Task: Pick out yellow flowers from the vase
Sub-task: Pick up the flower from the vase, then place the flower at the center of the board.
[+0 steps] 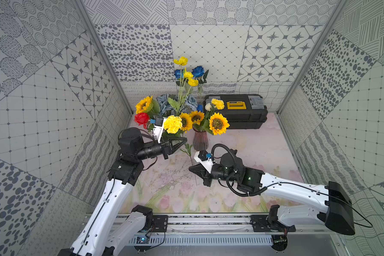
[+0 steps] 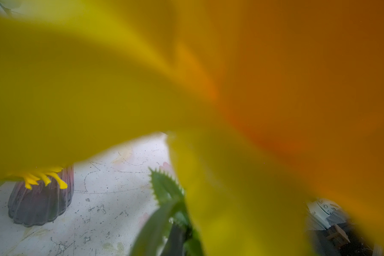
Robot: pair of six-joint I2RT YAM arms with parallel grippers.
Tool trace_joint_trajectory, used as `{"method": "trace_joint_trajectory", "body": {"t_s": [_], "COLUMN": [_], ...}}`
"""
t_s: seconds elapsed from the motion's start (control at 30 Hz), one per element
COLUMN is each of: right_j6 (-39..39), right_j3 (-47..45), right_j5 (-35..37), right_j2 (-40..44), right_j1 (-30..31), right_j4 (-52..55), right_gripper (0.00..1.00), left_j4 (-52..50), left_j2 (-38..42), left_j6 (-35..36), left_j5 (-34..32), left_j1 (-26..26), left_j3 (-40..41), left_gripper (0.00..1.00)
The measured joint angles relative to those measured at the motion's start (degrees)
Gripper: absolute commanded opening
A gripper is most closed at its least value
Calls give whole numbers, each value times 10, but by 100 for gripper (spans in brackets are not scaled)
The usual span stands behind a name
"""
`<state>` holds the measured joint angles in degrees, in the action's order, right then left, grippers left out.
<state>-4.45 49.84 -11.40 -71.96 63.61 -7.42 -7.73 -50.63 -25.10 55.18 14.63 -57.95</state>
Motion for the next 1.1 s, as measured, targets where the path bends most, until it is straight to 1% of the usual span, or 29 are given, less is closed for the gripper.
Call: {"method": "trace_joint_trajectory", "body": {"t_s": [0.07,0.13,0.23,0.47,0.53,0.6,0.77,0.93,1.1], "right_j6": [2,4,7,26,35,42,63,78,81], "right_j3": [0,0,0,1,10,22,43,44,44], "right_j5": [5,10,17,46,56,69,118,160,186], "right_j2": [1,3,7,44,59,73,106,144,162], "right_j1": [0,0,0,1,1,1,-1,-8,-17], "right_j4": [0,1,3,19,33,48,73,71,68], "right_gripper": [0,0,0,0,0,0,0,0,0], "left_j4": [-6,-8,-11,-24,-18,-8,3,2,-15], "left_j2": [2,4,7,18,32,47,76,78,68], "left_j6": [2,7,15,33,35,35,37,48,71], "left_j5": [0,-2,-4,-33,-57,-83,-143,-169,-170], "left_j1": [0,0,0,0,0,0,0,2,3], "left_j3": [-2,-4,-6,-11,2,21,54,56,28], "left_gripper": [45,60,68,71,71,75,76,77,77]}}
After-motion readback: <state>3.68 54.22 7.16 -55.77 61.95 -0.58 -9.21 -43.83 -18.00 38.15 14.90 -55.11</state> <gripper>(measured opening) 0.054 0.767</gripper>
